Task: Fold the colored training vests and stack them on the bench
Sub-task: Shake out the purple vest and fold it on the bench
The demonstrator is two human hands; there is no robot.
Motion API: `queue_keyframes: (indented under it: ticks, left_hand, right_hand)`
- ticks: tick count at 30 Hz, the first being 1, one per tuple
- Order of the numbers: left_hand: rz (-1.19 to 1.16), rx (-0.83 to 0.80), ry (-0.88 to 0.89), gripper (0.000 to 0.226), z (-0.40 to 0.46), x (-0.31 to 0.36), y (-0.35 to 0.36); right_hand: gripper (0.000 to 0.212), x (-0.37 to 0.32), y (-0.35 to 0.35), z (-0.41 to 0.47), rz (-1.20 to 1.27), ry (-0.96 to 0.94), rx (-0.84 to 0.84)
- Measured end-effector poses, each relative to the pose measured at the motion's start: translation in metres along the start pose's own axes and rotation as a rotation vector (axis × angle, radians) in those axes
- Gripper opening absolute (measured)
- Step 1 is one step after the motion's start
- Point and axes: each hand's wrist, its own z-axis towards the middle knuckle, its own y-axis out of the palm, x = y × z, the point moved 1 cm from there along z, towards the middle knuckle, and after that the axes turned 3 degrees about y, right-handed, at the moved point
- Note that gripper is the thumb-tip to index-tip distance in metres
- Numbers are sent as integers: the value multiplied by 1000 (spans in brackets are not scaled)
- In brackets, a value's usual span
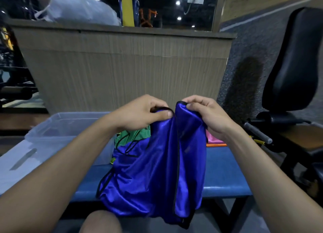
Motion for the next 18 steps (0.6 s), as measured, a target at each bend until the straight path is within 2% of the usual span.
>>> queue_keyframes:
  ticks: [3, 8, 11, 15, 18]
  left_hand:
    - [-27, 92, 31, 12, 0, 6, -2]
    - [-42, 268, 50, 17, 6, 7, -4]
    - [-208, 195, 23, 14, 6, 15, -5]
    - [-390, 247, -33, 18, 4, 22, -11]
    - [-392, 243, -56, 18, 5, 26, -20]
  right_hand:
    - [32, -11, 6, -4, -34, -24, -65]
    - [25, -32, 15, -9, -94, -82, -99]
    - [24, -39, 18, -9, -95, -111, -95]
    - [16, -48, 20, -12, -97, -199, -102]
    - [16, -49, 23, -15, -236, -247, -81]
